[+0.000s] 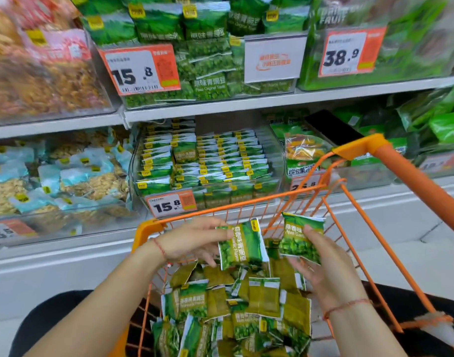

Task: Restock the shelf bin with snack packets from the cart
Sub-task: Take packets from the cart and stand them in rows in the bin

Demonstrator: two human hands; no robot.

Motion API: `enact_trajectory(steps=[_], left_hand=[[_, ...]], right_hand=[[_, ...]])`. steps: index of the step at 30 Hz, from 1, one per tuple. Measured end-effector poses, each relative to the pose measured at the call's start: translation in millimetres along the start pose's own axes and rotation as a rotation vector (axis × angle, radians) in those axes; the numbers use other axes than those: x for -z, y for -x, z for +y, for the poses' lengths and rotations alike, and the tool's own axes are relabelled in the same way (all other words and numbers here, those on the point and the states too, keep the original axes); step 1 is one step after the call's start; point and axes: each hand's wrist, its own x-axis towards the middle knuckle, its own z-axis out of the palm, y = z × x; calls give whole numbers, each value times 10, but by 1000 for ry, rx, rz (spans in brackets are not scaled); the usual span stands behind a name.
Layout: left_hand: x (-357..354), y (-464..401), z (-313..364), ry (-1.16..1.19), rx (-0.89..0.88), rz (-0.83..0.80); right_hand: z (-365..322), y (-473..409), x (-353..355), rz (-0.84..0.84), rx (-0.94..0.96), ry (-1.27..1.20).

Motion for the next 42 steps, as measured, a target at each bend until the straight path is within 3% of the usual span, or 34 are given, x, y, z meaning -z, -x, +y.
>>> enact_trajectory(steps=[4,9,12,16,25,28,31,39,42], left_hand=[[-28,88,44,448,-77,141],[-151,69,135,696,-146,275],[-148,4,117,602,-116,373],[-124,-2,83,192,-109,414],[92,80,97,-44,-213,516],[218,68,121,3,-304,575],[347,51,143,217,-319,552],[818,-23,-18,84,-415,586],[1053,-25,-104,215,-529,766]], right_hand=[[39,34,-186,5,-13,27],[121,-1,-584,6,0,69],[138,8,-759,-36,27,83],[178,29,-945,-117,136,170],[176,-14,-1351,-256,352,479],[148,-108,-1500,-321,389,501],[129,-164,-1632,-378,406,579],[-38,-514,-1870,-482,317,772],[-154,-750,-1946,-395,267,658]])
